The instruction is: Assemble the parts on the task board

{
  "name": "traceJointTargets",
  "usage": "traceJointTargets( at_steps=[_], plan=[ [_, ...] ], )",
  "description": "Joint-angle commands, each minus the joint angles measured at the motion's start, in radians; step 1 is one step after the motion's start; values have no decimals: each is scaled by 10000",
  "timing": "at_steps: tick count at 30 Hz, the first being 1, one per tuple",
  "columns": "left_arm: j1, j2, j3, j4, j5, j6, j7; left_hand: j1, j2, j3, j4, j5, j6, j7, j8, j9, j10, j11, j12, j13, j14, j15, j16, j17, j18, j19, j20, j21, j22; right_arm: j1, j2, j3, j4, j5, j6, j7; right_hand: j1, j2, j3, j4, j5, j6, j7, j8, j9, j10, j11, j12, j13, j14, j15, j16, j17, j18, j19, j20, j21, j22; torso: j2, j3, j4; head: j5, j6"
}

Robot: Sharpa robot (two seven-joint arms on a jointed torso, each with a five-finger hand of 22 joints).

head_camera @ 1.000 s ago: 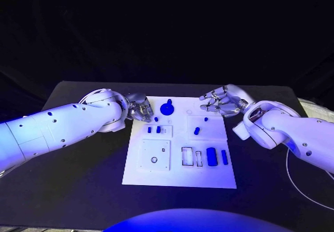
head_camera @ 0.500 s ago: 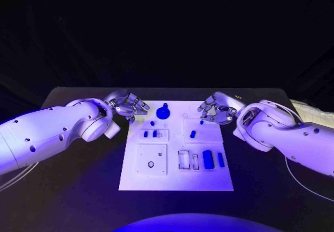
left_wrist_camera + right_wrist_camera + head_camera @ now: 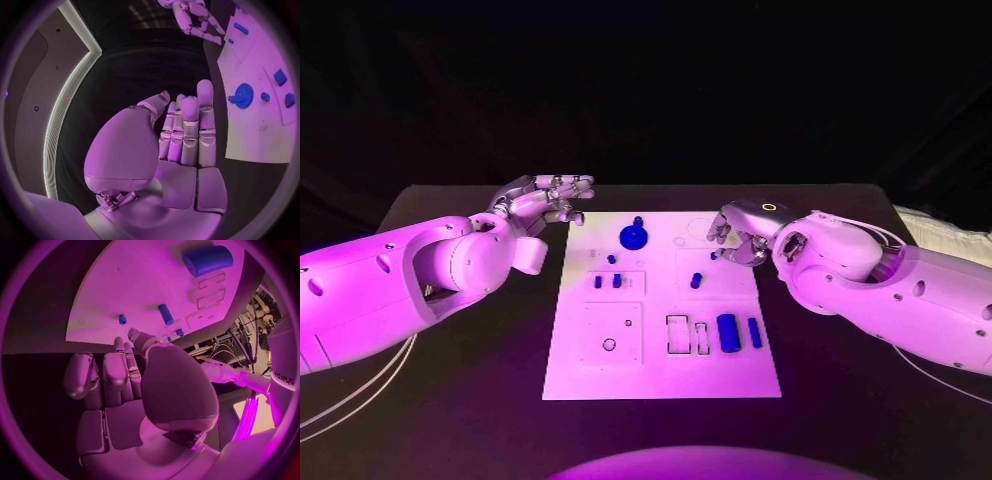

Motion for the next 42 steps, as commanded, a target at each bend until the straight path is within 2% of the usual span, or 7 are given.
traceJointTargets(
  at_steps=[1, 14, 27, 42],
  plan=[
    [-6, -14, 3, 99, 1019, -49, 653, -24, 84, -77, -39, 30, 4, 16, 42, -14, -69, -12, 86, 20, -100, -5, -33, -40, 92, -54, 14, -64, -19, -21, 113, -10, -103, -844, 557, -436, 28, -67, 100, 5, -57, -19, -17, -65, -19, -7, -19, -70, -114, 134, -79, -62, -42, 200, -8, -89, -63, -33, 8, 6, 4, 11, 9],
    [-12, -70, 0, 313, 1038, 35, 693, 25, 143, -127, -81, 38, 20, 14, 64, -17, -103, -14, 166, 57, -160, -6, -61, -127, 96, -67, 19, -103, -51, -58, 425, -109, -487, -792, 916, -292, 78, -17, 344, -32, -85, 53, -41, -46, -8, 80, -41, -97, -391, 140, -107, -124, -95, 205, -7, -119, -102, -67, 4, 5, -4, 51, -71],
    [-13, -96, 0, 424, 1001, 97, 699, 49, 169, -161, -108, 43, 14, 20, 69, -23, -139, -11, 211, 78, -209, -2, -88, -196, 97, -79, 22, -129, -72, -170, 655, -157, -793, -568, 945, -74, 79, 47, 485, -56, -81, 161, -32, -24, 7, 214, -39, -75, -540, 155, -131, -112, -73, 198, 27, -142, -91, -40, -2, 5, -3, 110, -128],
    [-13, -75, 1, 380, 757, 72, 574, 227, 193, -203, -278, 94, -19, 41, 73, -43, -239, -2, 326, 128, -284, -1, -93, -281, 101, -86, 22, -172, -110, -224, 836, -191, -1018, -205, 849, 160, 26, 435, 698, -163, -128, 704, -66, 142, 125, 920, -104, 64, -795, 283, -104, 212, 236, 115, 302, -136, 165, 337, -5, -2, -5, 116, -176]
  ],
)
